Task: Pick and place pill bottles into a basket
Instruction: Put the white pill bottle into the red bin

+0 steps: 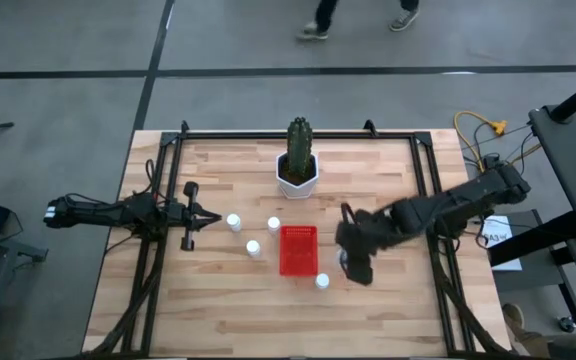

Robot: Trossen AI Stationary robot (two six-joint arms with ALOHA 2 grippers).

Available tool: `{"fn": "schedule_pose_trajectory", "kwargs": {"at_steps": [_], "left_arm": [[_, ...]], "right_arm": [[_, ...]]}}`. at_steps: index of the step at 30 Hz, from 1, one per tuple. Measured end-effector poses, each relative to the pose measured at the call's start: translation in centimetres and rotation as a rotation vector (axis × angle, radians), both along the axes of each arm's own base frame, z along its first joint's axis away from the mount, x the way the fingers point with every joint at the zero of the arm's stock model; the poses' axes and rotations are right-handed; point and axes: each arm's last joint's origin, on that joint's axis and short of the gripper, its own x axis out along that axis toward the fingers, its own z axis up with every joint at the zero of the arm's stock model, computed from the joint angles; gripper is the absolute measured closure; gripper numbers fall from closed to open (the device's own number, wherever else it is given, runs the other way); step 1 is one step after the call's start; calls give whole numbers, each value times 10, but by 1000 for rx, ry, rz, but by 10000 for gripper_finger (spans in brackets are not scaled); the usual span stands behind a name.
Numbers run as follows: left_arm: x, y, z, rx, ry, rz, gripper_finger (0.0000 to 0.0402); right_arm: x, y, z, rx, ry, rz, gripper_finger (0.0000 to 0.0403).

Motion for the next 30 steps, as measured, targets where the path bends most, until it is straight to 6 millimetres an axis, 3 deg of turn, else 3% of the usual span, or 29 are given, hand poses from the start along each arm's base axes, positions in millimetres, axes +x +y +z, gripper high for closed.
{"fn": "schedule_pose_trajectory", "kwargs": {"at_steps": [12,17,24,30], "left_arm": [[0,0,-1,1,9,0,398],[0,0,-1,1,9,0,398],[0,0,-1,0,11,0,398],[0,0,-1,0,9,0,398]], "right_arm": [[16,-70,11,14,-45,-21,258],[25,-77,16,1,-71,16,258],[58,-77,19,-6,-92,125,258],[80,-78,11,-24,-1,171,258]]}}
